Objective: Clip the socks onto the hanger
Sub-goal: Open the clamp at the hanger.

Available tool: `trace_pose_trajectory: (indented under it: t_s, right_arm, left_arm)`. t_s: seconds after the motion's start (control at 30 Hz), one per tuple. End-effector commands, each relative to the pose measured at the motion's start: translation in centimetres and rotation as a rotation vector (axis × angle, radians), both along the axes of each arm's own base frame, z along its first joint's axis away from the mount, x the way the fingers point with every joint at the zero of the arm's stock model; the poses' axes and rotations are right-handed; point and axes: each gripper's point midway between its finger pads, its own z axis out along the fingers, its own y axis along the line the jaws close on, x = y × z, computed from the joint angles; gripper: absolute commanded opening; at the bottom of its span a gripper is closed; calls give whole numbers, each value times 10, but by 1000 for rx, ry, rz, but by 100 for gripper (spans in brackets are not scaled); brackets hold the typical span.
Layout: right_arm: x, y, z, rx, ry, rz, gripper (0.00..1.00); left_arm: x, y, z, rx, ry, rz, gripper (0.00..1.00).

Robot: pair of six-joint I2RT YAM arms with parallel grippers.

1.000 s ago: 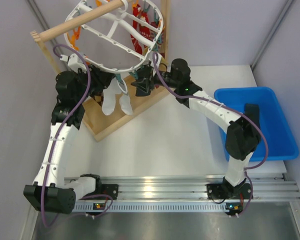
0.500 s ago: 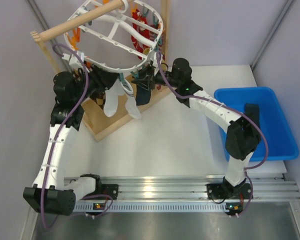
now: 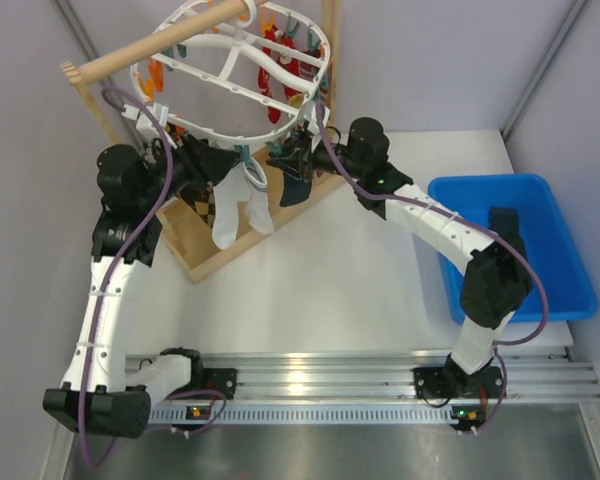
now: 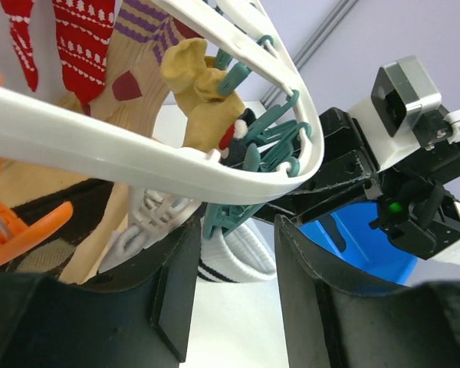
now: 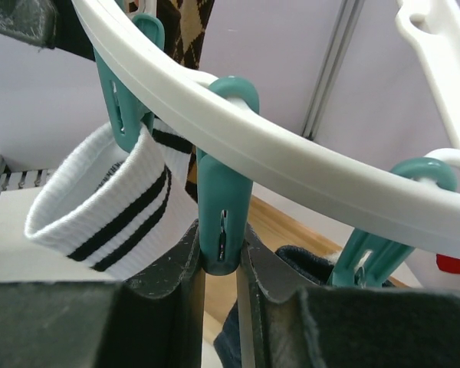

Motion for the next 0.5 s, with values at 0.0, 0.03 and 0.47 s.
trace_pose_trajectory:
  t_s: [0.0, 0.03, 0.47]
  right_arm:
    - [-13, -10, 35, 49, -63, -2, 0]
    - [-13, -10, 36, 50, -61, -5, 0]
    - [-17, -10, 36, -24, 65, -83, 0]
  left_arm:
    - [-11, 5, 22, 24, -74, 16, 48]
    - [-13, 5, 22, 20, -77, 13, 48]
    - [-45, -13, 31, -16, -94, -165, 58]
